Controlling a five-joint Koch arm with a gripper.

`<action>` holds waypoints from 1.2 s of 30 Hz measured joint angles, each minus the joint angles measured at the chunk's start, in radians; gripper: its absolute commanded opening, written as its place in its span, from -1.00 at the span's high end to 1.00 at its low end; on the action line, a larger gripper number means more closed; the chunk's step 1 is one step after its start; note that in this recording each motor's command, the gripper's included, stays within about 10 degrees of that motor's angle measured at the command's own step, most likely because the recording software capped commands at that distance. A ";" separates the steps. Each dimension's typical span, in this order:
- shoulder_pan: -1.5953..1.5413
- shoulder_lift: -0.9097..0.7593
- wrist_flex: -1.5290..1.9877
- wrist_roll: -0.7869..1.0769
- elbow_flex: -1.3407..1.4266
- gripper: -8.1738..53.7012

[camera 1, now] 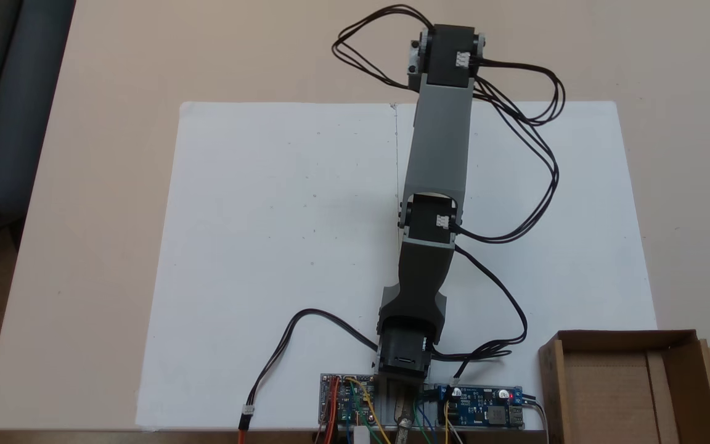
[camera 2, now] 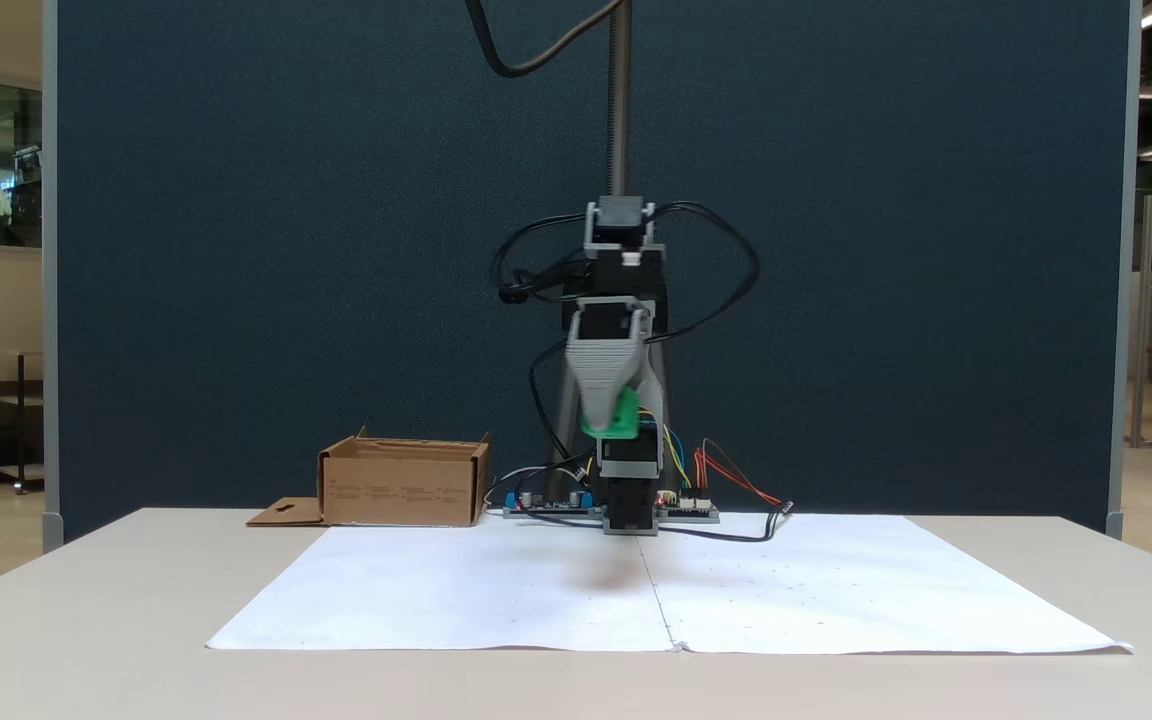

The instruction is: Grasp a green dice and put it in the bin.

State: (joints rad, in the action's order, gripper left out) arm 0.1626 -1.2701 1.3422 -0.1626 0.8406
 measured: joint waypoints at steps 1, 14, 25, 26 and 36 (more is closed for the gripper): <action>0.026 0.000 0.000 0.005 0.000 0.35; 0.615 0.002 0.002 0.249 0.000 0.35; 1.121 -0.028 0.002 0.410 0.000 0.35; 1.161 -0.032 0.002 0.422 0.000 0.35; 1.476 -0.038 -0.067 0.525 0.000 0.35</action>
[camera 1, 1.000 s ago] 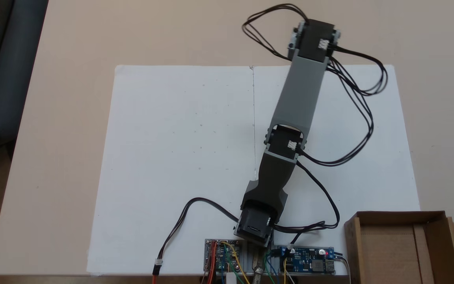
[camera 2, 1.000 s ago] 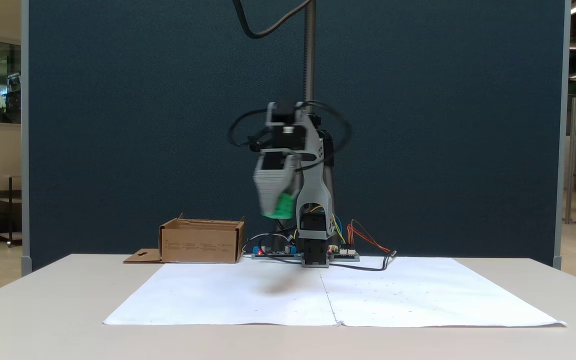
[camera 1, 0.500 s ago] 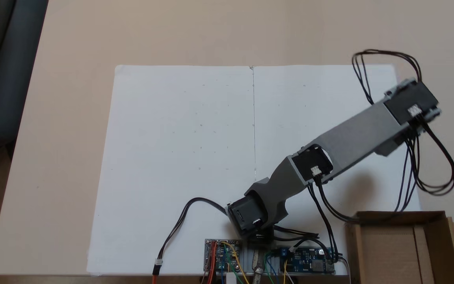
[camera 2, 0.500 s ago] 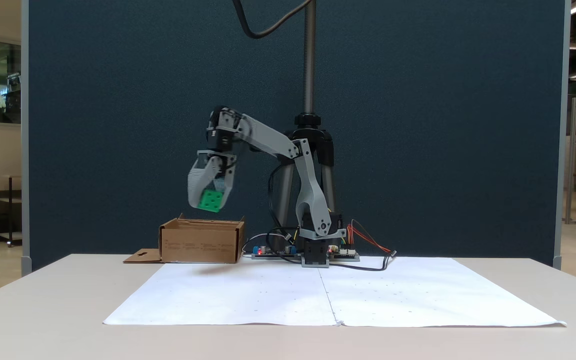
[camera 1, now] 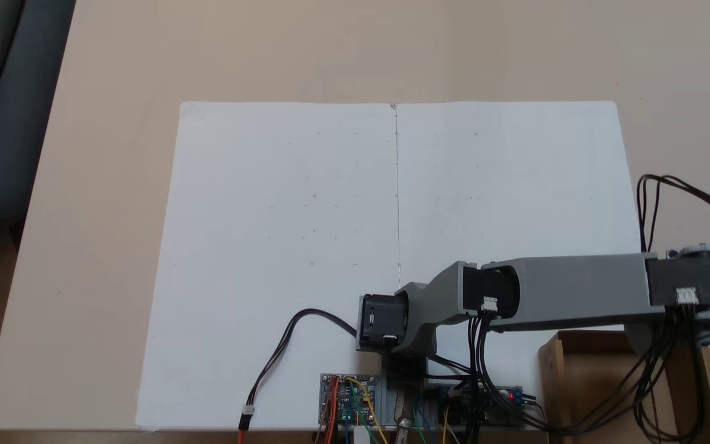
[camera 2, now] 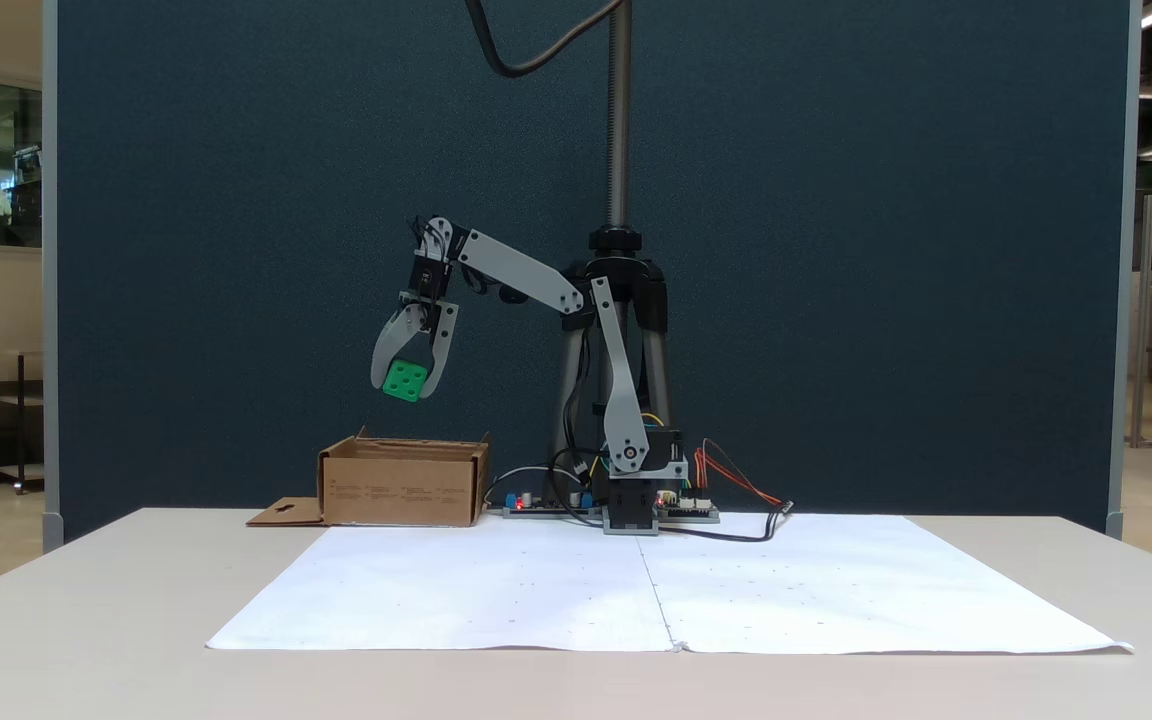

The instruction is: Grasp a green dice and put it in the bin.

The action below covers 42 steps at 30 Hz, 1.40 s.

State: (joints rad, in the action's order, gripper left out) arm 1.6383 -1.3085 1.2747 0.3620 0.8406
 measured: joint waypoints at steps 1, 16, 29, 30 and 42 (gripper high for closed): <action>0.017 0.014 -0.014 0.006 0.000 0.35; 0.152 0.086 -0.253 0.135 0.230 0.35; 0.155 0.084 -0.253 0.137 0.264 -0.34; 0.155 0.084 -0.253 0.137 0.272 -0.43; 0.155 0.084 -0.253 0.137 0.273 -0.51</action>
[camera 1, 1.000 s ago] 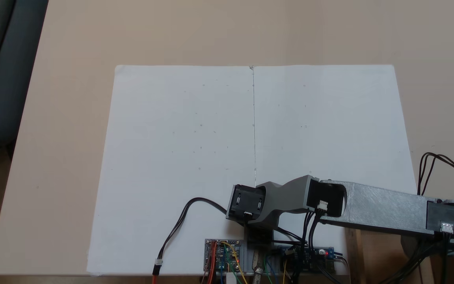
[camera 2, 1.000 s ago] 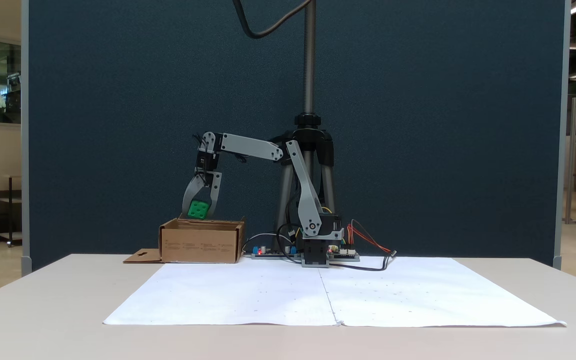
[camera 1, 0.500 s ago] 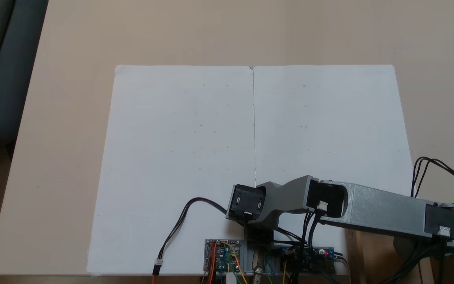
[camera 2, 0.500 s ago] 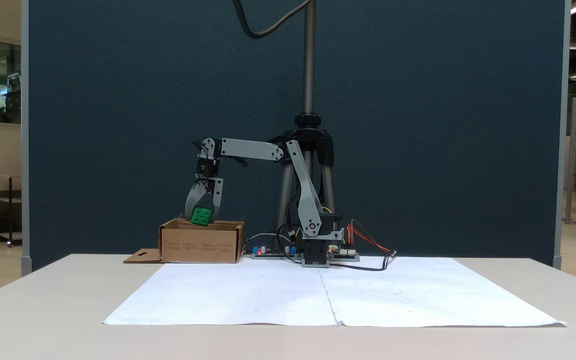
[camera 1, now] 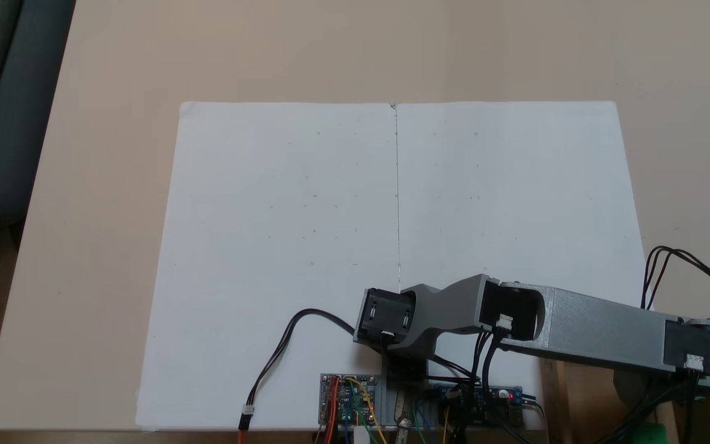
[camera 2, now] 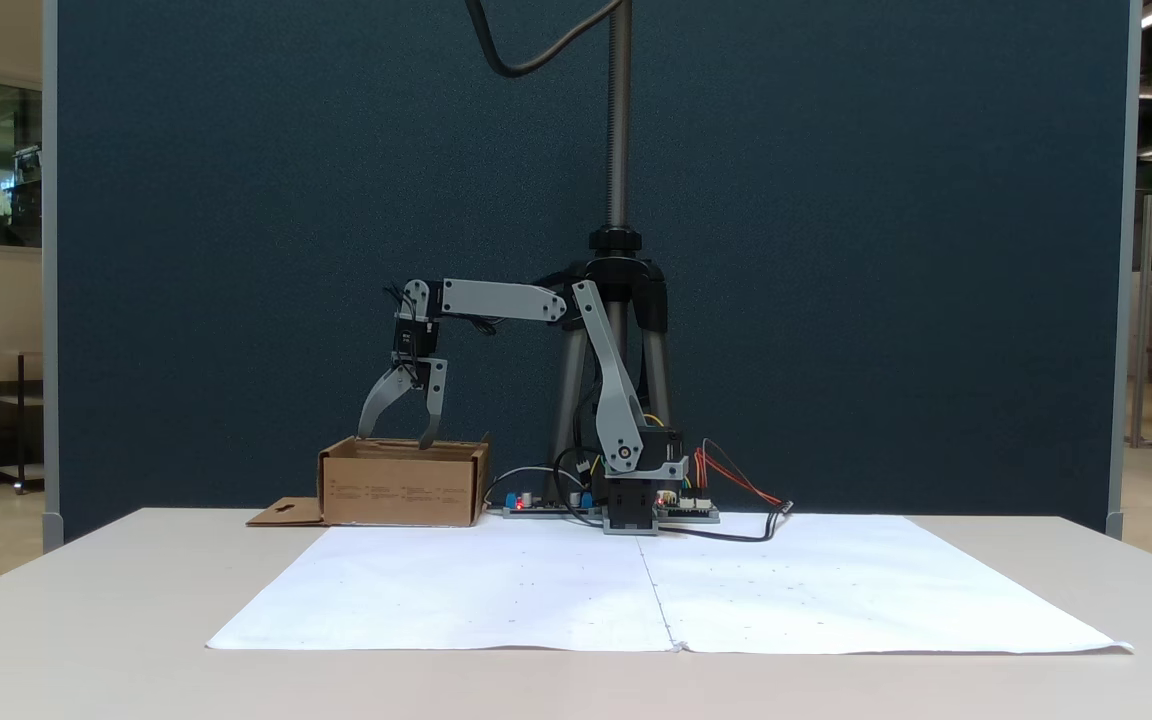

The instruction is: Grasp a green dice and put it in the bin.

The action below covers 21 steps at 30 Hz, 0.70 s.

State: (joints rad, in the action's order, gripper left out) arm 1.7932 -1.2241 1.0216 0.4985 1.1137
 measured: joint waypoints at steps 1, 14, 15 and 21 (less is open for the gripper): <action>-0.003 0.000 0.000 0.000 0.000 -0.50; -0.321 -0.176 0.009 -0.175 -0.002 -0.50; -0.360 -0.189 0.025 -0.209 -0.017 -0.50; -0.667 -0.279 0.184 -0.359 -0.109 -0.51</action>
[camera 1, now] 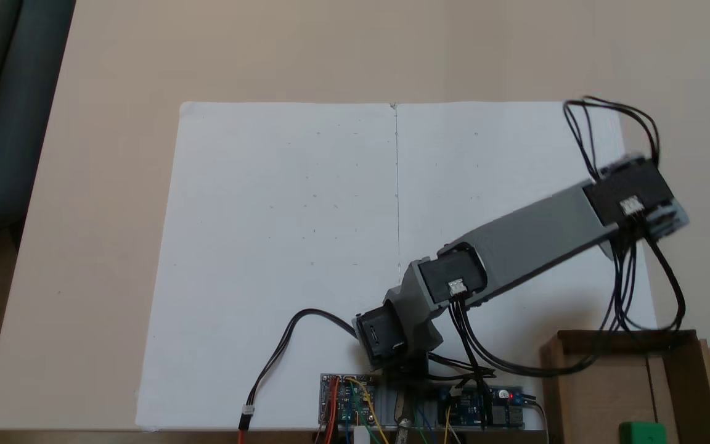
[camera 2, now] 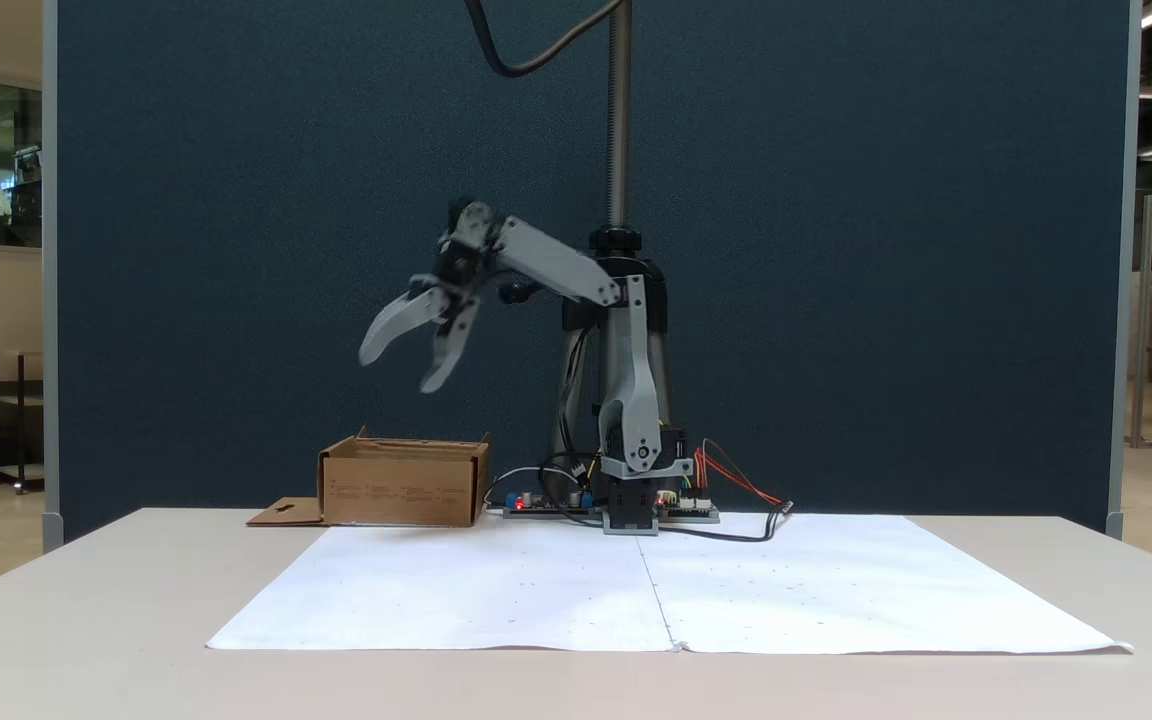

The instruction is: Grasp a green dice and put it in the bin.

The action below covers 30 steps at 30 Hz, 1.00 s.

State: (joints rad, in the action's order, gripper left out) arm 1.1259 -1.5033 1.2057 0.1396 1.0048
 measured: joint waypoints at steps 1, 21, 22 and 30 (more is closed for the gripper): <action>-0.061 -0.012 0.021 -0.014 -0.002 -0.51; -1.126 0.051 -0.008 -0.262 -0.031 -0.57; -1.140 0.071 -0.035 -0.262 -0.031 -0.62; -1.200 0.106 -0.141 -0.262 -0.031 -0.68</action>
State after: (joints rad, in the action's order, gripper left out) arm -0.0736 -1.3975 1.0646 -0.1227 0.9741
